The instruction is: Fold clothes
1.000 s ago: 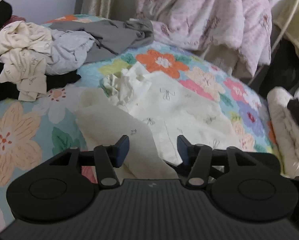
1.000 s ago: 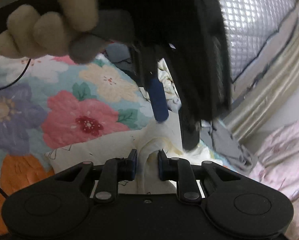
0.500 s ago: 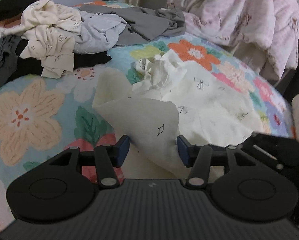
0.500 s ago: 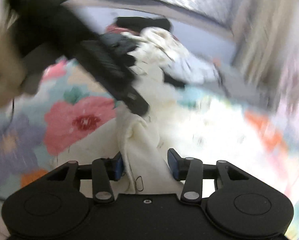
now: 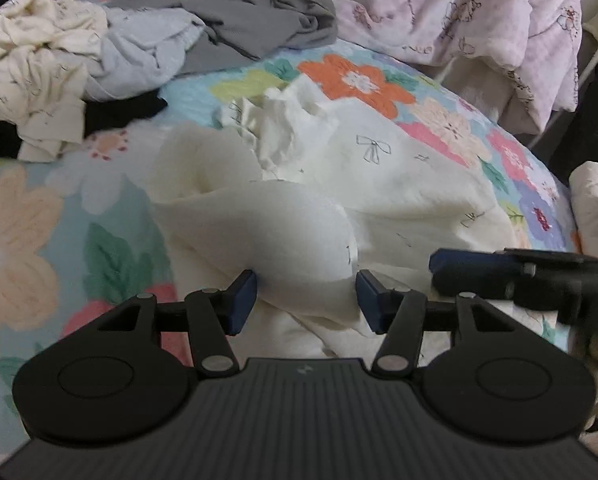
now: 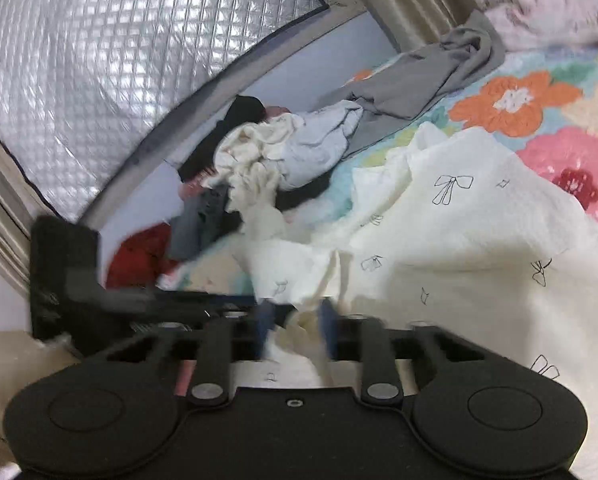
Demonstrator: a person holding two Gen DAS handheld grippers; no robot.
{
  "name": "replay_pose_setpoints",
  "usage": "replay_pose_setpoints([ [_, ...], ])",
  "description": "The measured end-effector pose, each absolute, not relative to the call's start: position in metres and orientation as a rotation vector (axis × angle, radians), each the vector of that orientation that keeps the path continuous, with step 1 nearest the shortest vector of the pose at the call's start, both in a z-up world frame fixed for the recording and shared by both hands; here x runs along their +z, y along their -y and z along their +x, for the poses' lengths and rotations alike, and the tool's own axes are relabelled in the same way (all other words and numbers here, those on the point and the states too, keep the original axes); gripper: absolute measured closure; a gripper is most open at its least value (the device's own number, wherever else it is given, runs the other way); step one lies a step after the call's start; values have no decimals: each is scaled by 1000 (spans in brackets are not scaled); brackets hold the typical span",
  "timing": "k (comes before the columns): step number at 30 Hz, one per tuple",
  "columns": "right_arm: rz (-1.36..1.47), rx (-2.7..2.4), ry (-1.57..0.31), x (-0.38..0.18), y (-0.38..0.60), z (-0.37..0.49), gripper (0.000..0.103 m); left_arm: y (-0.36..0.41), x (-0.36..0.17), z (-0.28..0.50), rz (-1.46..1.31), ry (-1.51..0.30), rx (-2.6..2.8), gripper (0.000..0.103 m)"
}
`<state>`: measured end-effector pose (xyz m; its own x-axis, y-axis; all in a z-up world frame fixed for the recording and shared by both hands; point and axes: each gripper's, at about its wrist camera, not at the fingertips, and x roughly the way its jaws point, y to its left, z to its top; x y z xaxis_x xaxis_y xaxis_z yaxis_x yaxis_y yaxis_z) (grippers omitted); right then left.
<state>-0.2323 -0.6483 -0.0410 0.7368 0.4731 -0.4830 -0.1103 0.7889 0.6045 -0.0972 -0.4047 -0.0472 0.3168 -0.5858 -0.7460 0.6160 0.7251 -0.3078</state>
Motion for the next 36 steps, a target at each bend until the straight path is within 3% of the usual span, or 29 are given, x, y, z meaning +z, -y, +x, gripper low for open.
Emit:
replay_pose_setpoints([
  [3, 647, 321, -696, -49, 657, -228, 82, 400, -52, -100, 33, -964, -795, 49],
  [6, 725, 314, -758, -62, 661, -219, 75, 392, -55, -102, 31, -972, -787, 49],
  [8, 721, 320, -802, -67, 655, -212, 55, 385, -55, -103, 19, -967, -782, 49],
  [9, 711, 319, -815, -67, 649, -211, 52, 381, -55, -104, 14, -965, -778, 49],
  [20, 722, 394, -767, -72, 602, -169, 49, 378, -57, -118, 56, -923, -826, 63],
  [21, 690, 399, -768, -71, 596, -168, 51, 380, -57, -121, 79, -912, -826, 63],
  [22, 628, 405, -737, -66, 589, -172, 67, 380, -56, -124, 100, -906, -825, 63],
  [23, 575, 412, -710, -61, 585, -177, 95, 380, -53, -126, 118, -904, -823, 62],
  [27, 464, 421, -619, -44, 581, -195, 98, 369, -32, -127, 81, -886, -826, 62],
  [36, 452, 505, -629, -47, 583, -201, 98, 332, -26, -114, -212, -978, -811, 53],
])
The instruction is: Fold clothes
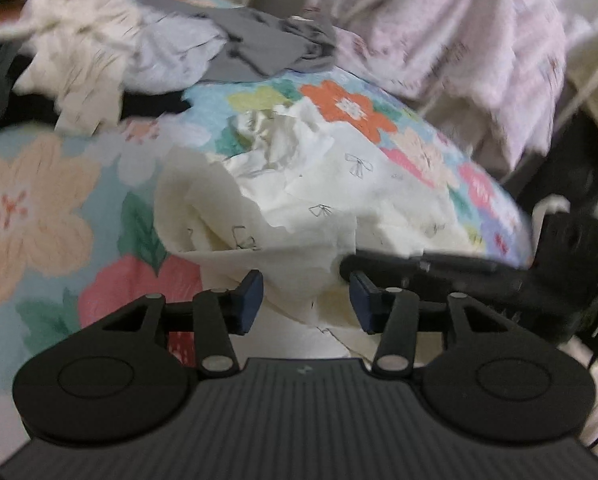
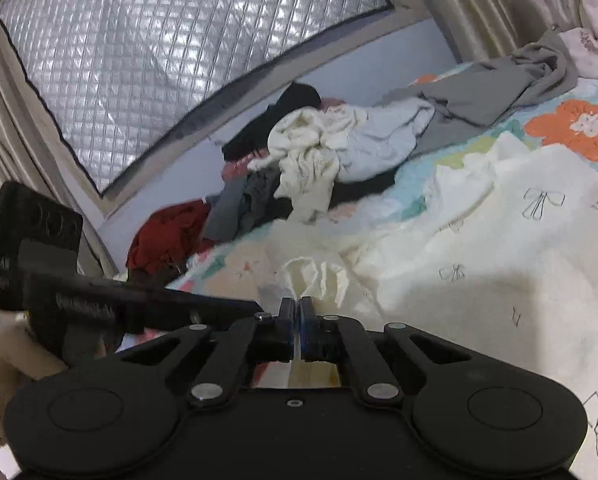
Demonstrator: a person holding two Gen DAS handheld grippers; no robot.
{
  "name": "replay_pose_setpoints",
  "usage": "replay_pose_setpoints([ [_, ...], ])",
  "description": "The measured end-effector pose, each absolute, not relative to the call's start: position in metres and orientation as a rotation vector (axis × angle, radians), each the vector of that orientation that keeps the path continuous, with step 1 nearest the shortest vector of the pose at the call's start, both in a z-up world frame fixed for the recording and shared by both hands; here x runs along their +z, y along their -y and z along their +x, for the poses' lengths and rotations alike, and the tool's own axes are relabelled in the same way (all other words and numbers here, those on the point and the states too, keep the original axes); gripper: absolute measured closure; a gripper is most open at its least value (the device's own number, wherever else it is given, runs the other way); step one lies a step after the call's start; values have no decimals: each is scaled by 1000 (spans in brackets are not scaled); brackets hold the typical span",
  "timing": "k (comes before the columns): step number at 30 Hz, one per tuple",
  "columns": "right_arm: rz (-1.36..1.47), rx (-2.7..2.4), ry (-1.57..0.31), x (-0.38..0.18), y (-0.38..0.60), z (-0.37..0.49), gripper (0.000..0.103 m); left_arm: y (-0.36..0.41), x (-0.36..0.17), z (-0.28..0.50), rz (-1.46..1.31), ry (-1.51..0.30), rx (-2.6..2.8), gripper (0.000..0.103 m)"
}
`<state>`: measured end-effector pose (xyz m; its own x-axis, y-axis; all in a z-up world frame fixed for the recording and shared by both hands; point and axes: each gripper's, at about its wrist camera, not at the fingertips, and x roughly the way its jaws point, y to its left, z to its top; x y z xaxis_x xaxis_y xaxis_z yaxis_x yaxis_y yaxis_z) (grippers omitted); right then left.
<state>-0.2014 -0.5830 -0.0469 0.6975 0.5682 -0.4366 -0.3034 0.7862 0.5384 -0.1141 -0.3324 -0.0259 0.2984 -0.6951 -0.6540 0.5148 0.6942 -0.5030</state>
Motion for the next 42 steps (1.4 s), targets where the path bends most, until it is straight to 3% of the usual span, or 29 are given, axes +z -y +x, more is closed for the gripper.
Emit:
replay_pose_setpoints([
  [7, 332, 547, -722, -44, 559, -217, 98, 310, -74, -91, -678, -1143, -761, 48],
  [15, 276, 515, -683, -28, 564, -226, 89, 315, -86, -93, -561, -1122, -722, 57],
  [17, 245, 485, -644, -19, 570, -233, 54, 313, -86, -92, -562, -1124, -722, 64],
  [19, 207, 441, -605, -15, 570, -238, 35, 308, -85, -89, -566, -1118, -730, 72],
  [21, 182, 418, -587, -14, 569, -238, 35, 303, -84, -88, -574, -1106, -737, 80],
  [30, 168, 441, -646, -44, 559, -211, 34, 295, -83, -88, -630, -1098, -774, 80],
  [31, 188, 464, -642, -45, 559, -209, 37, 295, -83, -89, -634, -1100, -778, 80],
  [33, 227, 510, -634, -45, 558, -205, 71, 294, -85, -89, -646, -1105, -777, 80],
  [34, 210, 529, -634, -44, 555, -208, 81, 292, -87, -88, -659, -1107, -773, 80],
  [39, 113, 610, -644, -41, 537, -222, 81, 281, -90, -87, -787, -1110, -787, 76],
  [42, 13, 625, -661, -43, 518, -228, 79, 277, -89, -86, -800, -1097, -778, 59],
])
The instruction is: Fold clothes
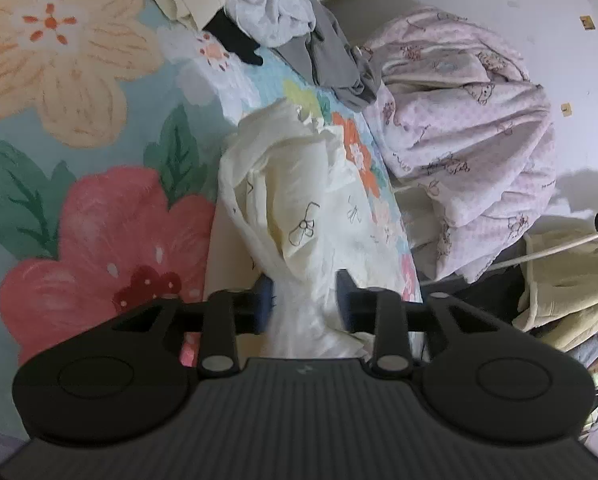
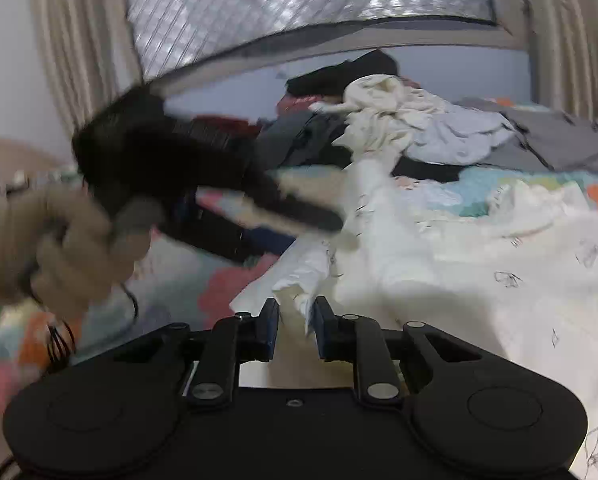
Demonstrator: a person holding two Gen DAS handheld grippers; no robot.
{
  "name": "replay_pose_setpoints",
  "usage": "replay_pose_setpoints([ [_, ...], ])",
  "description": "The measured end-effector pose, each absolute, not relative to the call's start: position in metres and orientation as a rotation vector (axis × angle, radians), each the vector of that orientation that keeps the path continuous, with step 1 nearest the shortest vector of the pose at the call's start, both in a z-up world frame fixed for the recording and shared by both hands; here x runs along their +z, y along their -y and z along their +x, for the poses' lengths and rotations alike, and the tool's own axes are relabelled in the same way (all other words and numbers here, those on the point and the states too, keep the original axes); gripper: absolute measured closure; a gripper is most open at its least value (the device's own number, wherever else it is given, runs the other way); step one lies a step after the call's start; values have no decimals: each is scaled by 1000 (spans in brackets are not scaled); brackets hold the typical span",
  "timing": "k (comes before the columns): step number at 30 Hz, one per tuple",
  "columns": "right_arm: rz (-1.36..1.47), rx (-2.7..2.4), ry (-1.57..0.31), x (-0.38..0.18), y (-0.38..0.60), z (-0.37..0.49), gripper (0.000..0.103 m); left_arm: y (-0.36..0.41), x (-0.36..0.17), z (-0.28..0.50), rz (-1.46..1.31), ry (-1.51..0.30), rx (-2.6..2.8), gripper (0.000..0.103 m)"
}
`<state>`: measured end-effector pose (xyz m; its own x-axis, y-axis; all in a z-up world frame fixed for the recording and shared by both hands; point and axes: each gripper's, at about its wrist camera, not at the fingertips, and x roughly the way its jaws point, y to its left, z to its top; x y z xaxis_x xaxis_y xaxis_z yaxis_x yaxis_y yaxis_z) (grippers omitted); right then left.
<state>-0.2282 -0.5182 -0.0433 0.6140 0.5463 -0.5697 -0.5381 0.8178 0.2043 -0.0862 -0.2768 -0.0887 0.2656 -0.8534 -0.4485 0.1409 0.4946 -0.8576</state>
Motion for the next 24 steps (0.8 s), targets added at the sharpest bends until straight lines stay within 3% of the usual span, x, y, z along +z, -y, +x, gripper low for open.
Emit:
replay_pose_setpoints([
  [4, -47, 629, -657, -40, 502, -232, 79, 281, -90, -87, -763, -1101, -792, 59],
  [6, -65, 610, -658, -36, 501, -237, 76, 286, -92, -90, -724, -1108, -808, 71],
  [8, -98, 581, -645, -30, 501, -244, 68, 289, -95, -93, -712, -1107, -824, 96],
  [9, -151, 566, -609, -25, 499, -252, 65, 290, -96, -95, -709, -1105, -832, 96],
  [11, -244, 543, -542, -16, 496, -266, 45, 290, -102, -95, -736, -1123, -823, 96],
  [12, -268, 536, -523, -13, 495, -270, 41, 289, -105, -94, -765, -1133, -814, 96],
  [17, -334, 522, -541, -16, 492, -273, 40, 281, -106, -85, -942, -1140, -808, 97],
  [24, -703, 346, -497, -41, 468, -275, 39, 291, -67, -84, -817, -1023, -852, 97],
])
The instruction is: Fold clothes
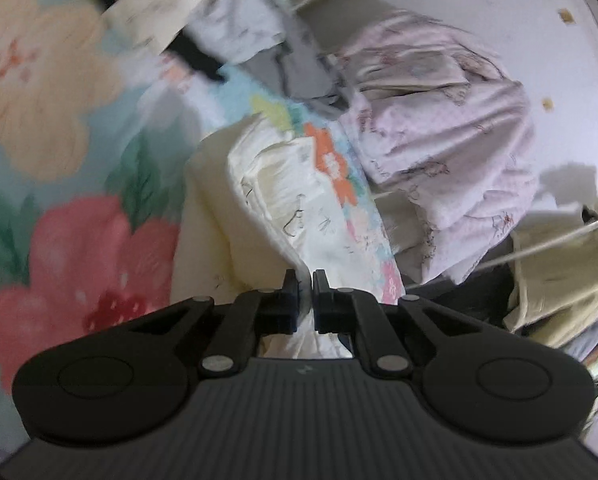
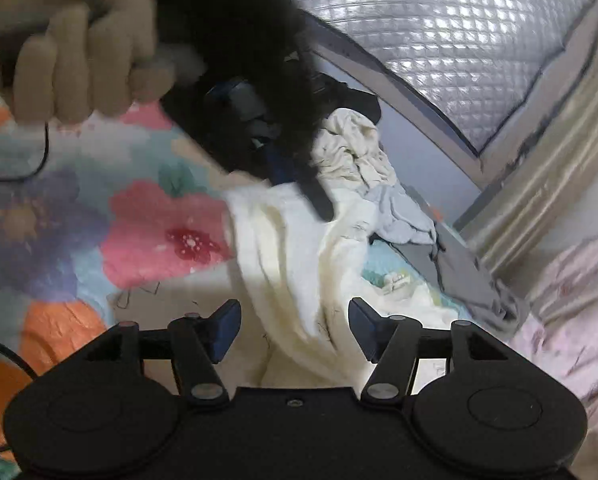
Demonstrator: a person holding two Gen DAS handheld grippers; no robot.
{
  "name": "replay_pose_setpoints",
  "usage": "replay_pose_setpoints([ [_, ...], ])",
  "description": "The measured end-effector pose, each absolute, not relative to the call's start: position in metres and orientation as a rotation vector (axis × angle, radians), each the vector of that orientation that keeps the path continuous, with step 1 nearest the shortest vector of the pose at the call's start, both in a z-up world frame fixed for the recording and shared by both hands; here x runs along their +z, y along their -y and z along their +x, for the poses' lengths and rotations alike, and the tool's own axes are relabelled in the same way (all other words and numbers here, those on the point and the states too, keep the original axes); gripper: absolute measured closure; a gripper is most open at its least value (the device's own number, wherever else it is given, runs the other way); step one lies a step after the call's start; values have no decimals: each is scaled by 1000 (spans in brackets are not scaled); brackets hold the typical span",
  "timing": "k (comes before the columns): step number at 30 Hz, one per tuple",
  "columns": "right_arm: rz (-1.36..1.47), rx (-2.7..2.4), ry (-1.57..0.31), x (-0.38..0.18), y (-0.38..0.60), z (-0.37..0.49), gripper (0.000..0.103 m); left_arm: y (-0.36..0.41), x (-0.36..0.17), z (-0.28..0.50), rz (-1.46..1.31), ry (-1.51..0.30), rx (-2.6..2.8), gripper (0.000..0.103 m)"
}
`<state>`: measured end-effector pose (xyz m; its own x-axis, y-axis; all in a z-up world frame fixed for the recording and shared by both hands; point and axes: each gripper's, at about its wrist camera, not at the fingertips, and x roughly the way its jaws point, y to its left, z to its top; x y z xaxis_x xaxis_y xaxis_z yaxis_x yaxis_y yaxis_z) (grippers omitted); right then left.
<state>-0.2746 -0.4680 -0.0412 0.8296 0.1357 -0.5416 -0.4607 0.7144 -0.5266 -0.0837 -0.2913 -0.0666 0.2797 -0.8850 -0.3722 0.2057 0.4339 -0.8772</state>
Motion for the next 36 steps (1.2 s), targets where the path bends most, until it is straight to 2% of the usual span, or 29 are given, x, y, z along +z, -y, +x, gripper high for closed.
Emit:
replay_pose_setpoints([
  [1, -691, 332, -510, -42, 468, -271, 39, 292, -65, -83, -841, -1017, -865, 97],
  [3, -669, 290, -527, -42, 473, -267, 46, 297, -60, -81, -843, -1005, -889, 97],
  [4, -643, 267, -530, -39, 479, -265, 57, 302, -56, -79, -816, -998, -898, 97],
  [5, -606, 238, -533, -34, 487, -262, 75, 306, -51, -77, -789, -991, -907, 97],
  [7, -493, 152, -528, -19, 509, -256, 96, 317, -45, -70, -776, -994, -936, 97],
  [11, -323, 35, -495, 9, 556, -249, 98, 353, -24, -56, -715, -923, -1042, 97],
  [13, -320, -8, -483, 14, 577, -236, 99, 376, -14, -49, -653, -917, -1076, 97],
  [18, -144, -67, -500, 4, 646, -197, 99, 404, -1, -42, -543, -863, -1115, 89],
  [25, -45, -107, -514, -27, 701, -173, 96, 404, -40, -47, -325, -973, -1020, 89],
  [27, -42, -99, -537, -33, 709, -167, 87, 406, -53, -51, -258, -1002, -992, 88],
  [29, -43, -142, -567, -38, 715, -172, 70, 409, -59, -57, -183, -1007, -988, 88],
  [31, -29, -174, -592, -38, 719, -180, 61, 413, -62, -66, -103, -993, -995, 86],
  [34, -10, -168, -638, -33, 717, -197, 59, 421, -61, -81, 9, -955, -1023, 72],
  [36, -23, -91, -679, -29, 705, -210, 56, 426, -58, -91, 64, -932, -1042, 69],
])
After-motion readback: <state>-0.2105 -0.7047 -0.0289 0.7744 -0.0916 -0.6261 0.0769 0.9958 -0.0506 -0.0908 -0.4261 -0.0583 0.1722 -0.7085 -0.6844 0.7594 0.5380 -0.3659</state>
